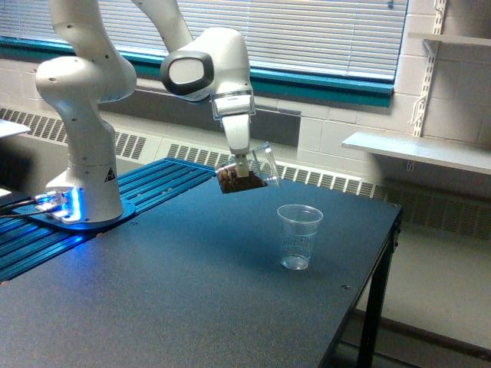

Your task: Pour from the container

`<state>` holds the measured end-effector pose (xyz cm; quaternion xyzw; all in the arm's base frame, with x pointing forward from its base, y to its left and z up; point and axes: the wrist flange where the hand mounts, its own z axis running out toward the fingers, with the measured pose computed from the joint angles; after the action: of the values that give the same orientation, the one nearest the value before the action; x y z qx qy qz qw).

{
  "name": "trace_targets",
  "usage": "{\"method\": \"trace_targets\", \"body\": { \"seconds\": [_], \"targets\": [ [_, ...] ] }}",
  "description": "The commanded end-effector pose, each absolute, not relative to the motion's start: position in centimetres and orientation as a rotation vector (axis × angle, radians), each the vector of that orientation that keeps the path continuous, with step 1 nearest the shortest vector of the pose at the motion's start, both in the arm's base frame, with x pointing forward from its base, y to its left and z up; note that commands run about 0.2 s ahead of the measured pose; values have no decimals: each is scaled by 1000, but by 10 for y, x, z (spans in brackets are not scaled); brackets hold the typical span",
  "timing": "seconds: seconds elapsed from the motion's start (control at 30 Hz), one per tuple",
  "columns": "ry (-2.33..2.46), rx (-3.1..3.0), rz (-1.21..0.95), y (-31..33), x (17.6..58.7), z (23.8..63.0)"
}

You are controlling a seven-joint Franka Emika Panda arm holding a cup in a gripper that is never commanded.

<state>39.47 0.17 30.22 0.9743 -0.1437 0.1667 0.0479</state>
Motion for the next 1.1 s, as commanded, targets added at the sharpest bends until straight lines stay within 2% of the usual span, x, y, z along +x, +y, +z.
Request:
{"method": "trace_targets", "body": {
  "seconds": [0.03,1.1],
  "targets": [
    [-485,2948,517,4,407,306],
    [-449,2825,432,12,447,296]
  ]
}}
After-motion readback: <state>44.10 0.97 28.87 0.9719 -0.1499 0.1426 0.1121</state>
